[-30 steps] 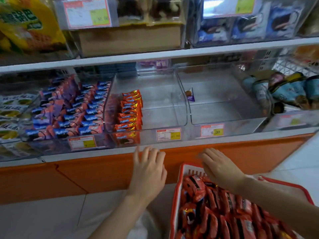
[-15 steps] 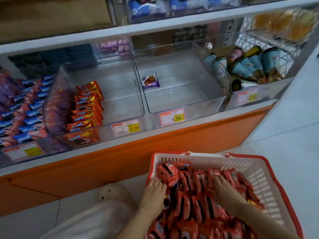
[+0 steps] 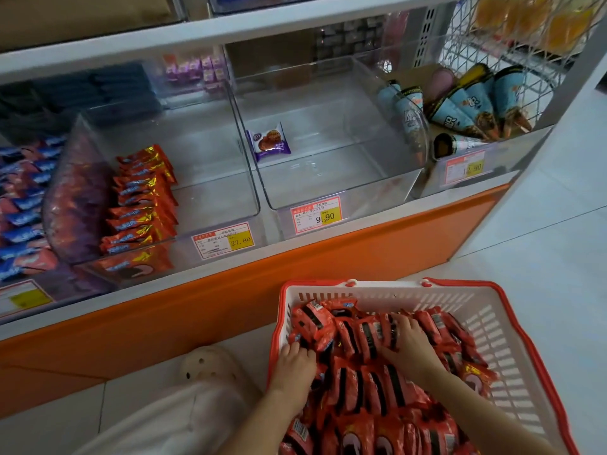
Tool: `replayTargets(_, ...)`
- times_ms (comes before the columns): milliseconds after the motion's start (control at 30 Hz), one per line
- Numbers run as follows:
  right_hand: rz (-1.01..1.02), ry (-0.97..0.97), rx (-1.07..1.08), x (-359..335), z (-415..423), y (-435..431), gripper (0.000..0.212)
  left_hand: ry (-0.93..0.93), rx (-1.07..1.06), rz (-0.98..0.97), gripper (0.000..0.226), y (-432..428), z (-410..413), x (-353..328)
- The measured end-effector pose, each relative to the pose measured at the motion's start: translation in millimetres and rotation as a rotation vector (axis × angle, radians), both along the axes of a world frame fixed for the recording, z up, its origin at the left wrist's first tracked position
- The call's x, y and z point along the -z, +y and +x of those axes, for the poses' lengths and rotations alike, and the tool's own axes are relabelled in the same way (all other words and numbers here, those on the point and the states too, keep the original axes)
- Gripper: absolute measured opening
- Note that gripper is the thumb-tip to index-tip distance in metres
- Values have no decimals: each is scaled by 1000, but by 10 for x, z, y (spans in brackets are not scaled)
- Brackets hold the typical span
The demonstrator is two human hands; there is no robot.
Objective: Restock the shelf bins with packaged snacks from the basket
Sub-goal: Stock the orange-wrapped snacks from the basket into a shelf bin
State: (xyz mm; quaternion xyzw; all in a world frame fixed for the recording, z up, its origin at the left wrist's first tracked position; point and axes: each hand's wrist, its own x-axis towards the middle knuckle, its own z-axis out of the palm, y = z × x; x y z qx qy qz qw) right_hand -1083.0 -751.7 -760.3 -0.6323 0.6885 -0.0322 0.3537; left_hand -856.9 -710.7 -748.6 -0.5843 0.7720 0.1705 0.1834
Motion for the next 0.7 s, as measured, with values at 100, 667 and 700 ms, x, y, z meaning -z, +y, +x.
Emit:
replayTargets(100, -14, -61, -20, -48, 22, 32, 77, 99, -65, -62, 37, -48, 38, -68)
replayTargets(667, 178, -815, 16, -963, 515, 214, 42, 962, -586, -308, 23, -136, -106, -958)
replayTargets(700, 179, -836, 5, -1011, 538, 230, 43, 1019, -612, -308, 23, -137, -102, -1031)
